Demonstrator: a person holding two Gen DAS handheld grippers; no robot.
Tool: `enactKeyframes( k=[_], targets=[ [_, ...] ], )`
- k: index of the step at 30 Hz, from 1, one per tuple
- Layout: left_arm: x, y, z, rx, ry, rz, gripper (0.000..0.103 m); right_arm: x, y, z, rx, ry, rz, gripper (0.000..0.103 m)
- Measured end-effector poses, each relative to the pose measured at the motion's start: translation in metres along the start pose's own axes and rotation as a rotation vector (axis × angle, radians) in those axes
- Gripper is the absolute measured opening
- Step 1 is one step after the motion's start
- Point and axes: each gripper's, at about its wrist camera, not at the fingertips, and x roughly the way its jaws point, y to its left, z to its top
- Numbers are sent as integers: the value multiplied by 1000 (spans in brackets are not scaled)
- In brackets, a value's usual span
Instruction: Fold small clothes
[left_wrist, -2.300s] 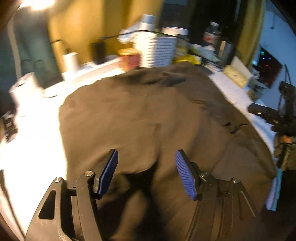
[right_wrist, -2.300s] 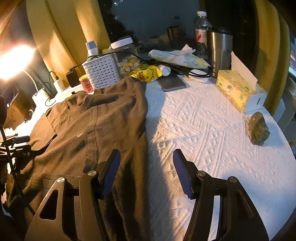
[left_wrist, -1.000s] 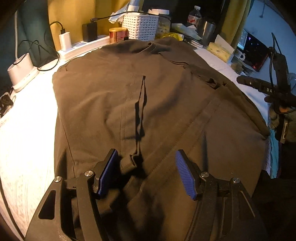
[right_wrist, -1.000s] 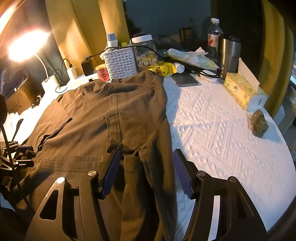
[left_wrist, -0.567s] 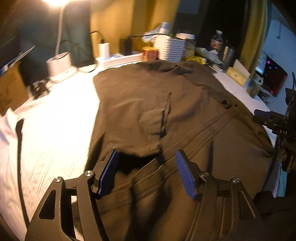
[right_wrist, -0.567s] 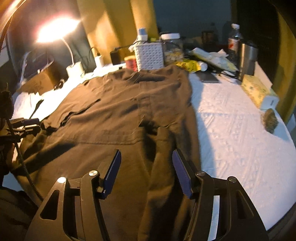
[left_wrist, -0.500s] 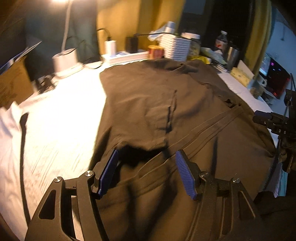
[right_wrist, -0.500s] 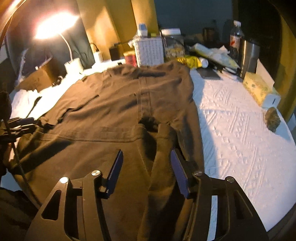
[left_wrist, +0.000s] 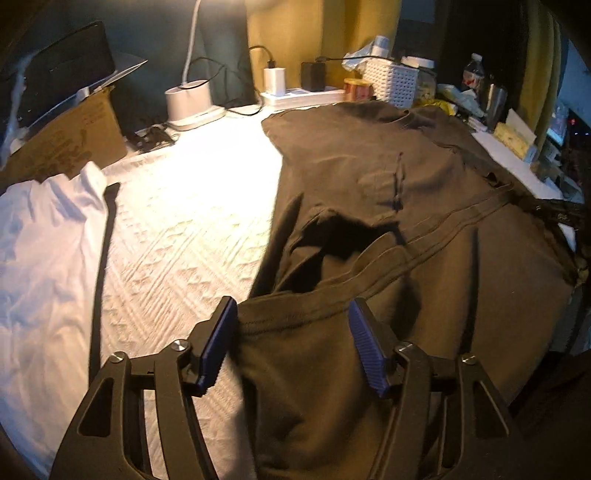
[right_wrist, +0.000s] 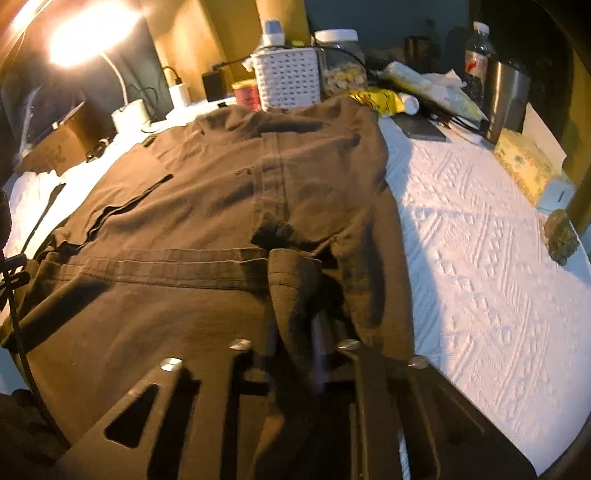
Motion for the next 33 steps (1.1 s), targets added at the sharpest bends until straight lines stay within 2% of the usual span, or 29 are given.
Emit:
enactKeyframes(
  k=[5,10,11,12,13,14,15,22,33],
  targets=[
    [-9,14,-2,-56,-48,43,61,-26,1,-5,2,-63,-15,8],
    [8,20,-5,-58,-9,17,59,-62,0,-10,-3,-120,-63,8],
    [11,20,-6,-57,2,11,35,-68,-1,-11,1,-130,-72,8],
    [11,19,-7,-56,9,-1,22,-74,-2,-13,8,-142,-82,8],
    [8,17,-7,-44,-1,-10,19,-80,-3,-15,19,-157,-95,8],
    [5,14,-7,-25,-8,1,9,-85,-4,-17,28,-167,-105,7],
    [0,11,-7,1,-21,15,7,-89,-6,-20,40,-176,-112,7],
    [-35,9,-5,41,-114,19,5,-107,-7,-27,63,-215,-144,7],
    [-70,15,4,5,-218,54,5,-133,-4,-14,45,-297,-151,7]
  ],
)
